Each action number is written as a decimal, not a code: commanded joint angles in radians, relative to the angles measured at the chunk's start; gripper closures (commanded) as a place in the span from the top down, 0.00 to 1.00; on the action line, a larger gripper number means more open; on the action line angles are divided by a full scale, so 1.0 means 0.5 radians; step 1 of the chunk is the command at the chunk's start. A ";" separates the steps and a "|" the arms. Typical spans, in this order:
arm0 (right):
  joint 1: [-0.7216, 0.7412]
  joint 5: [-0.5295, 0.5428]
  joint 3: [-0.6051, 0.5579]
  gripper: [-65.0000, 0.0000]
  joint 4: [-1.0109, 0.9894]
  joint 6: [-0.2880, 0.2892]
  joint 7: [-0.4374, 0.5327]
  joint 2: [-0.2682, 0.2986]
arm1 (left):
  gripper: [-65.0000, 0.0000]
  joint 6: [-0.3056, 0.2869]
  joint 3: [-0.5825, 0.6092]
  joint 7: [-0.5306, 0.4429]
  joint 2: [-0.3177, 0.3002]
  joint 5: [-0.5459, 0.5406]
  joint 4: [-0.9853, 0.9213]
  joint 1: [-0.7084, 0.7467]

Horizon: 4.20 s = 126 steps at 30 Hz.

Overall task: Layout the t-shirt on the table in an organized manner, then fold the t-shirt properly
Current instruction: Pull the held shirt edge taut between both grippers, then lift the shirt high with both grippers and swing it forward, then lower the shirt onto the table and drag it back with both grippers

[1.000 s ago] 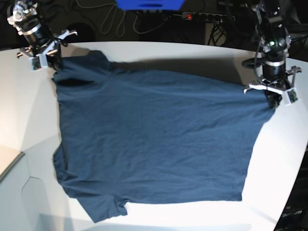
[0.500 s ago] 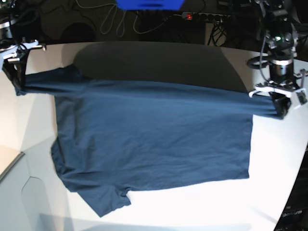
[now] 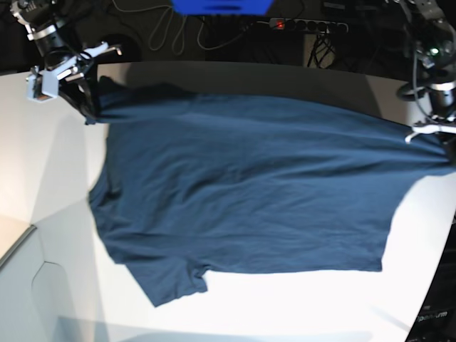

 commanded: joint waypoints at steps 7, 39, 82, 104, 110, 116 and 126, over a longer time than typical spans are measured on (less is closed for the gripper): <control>-0.021 0.047 -0.168 0.00 0.028 0.006 0.047 0.023 | 0.00 0.000 -0.146 -0.069 -0.145 0.003 0.025 -0.050; 1.940 0.044 0.075 0.00 -0.414 0.006 -0.641 0.566 | 0.00 0.006 0.720 -0.050 -0.243 0.025 -0.901 -1.808; 1.587 0.059 0.348 0.00 -0.383 0.006 -0.591 0.692 | 0.00 0.009 0.772 -0.050 -0.074 -0.024 -0.763 -1.437; 0.553 0.056 0.642 0.00 -0.150 0.006 -0.591 0.241 | 0.00 0.003 0.094 -0.050 -0.065 -0.730 -0.447 -0.261; 0.378 0.056 0.538 0.00 -0.144 0.006 -0.588 0.210 | 0.00 0.003 0.090 -0.050 -0.065 -0.727 -0.487 -0.209; 0.179 0.056 0.434 0.00 -0.144 0.006 -0.309 0.136 | 0.00 0.003 0.017 -0.050 -0.099 -0.742 -0.487 -0.099; -0.131 0.056 0.237 0.00 -0.107 0.006 -0.039 0.093 | 0.00 0.003 0.020 -0.059 -0.102 -0.727 -0.552 0.055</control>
